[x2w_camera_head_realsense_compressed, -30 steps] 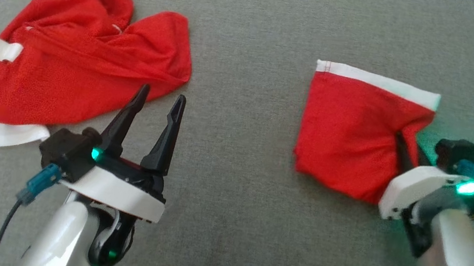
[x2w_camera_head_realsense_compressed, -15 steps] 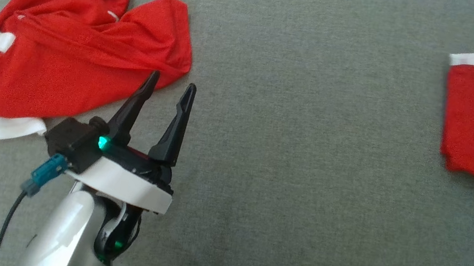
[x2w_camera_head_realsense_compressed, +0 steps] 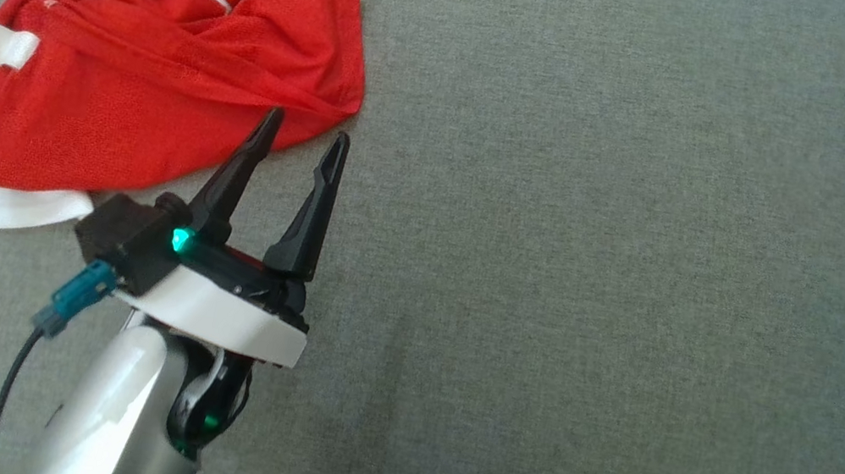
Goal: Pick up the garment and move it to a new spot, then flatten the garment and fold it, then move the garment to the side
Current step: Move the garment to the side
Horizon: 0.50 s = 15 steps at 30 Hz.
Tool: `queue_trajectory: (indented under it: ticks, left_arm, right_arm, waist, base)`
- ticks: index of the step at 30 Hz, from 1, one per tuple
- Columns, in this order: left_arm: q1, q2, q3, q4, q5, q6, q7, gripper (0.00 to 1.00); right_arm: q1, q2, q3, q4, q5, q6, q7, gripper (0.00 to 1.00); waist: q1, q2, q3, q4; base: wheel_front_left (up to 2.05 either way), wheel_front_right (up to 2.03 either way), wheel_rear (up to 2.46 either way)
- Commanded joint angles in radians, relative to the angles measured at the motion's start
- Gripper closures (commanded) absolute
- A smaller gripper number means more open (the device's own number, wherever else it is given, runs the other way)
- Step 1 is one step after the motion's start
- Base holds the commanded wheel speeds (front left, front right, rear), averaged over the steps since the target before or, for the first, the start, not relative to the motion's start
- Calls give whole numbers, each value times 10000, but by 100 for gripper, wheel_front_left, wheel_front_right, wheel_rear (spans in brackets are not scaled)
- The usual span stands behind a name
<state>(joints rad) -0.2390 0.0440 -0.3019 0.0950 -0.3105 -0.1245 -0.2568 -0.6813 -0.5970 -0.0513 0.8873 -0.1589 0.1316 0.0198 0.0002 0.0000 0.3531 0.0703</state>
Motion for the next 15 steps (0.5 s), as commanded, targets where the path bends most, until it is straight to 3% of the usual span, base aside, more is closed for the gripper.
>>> queue_trajectory:
  ticks: [1, 2, 3, 10, 15]
  left_arm:
    - [-371, 62, 385, -379, 28, -61, -49, 0]
    - [-381, 62, 394, -369, 18, -61, -49, 0]
    - [-387, 62, 408, -356, 10, -61, -49, 0]
    - [-309, 62, 561, -254, -30, -61, -49, 0]
    - [-102, 62, 838, -327, -51, -61, -49, 0]
  right_arm:
    - [-108, -208, -116, -252, -26, -9, -8, 100]
    - [-141, -136, -243, -293, -105, -9, -34, 6]
    - [-168, -31, -413, -311, -128, -9, -39, 0]
    - [-124, 796, -942, -701, -183, -9, -284, 0]
    - [112, 1935, -913, -1637, 456, -9, -1094, 0]
  waist:
    - [-2, 0, 3, -16]
    - [-2, 0, -7, -32]
    - [-2, 0, -30, -53]
    - [-2, 0, -533, -269]
    - [-2, 0, -1128, -449]
  base:
    - [0, 0, 0]
    - [0, 0, 0]
    - [0, 0, 0]
    - [0, 0, 0]
    - [0, 0, 0]
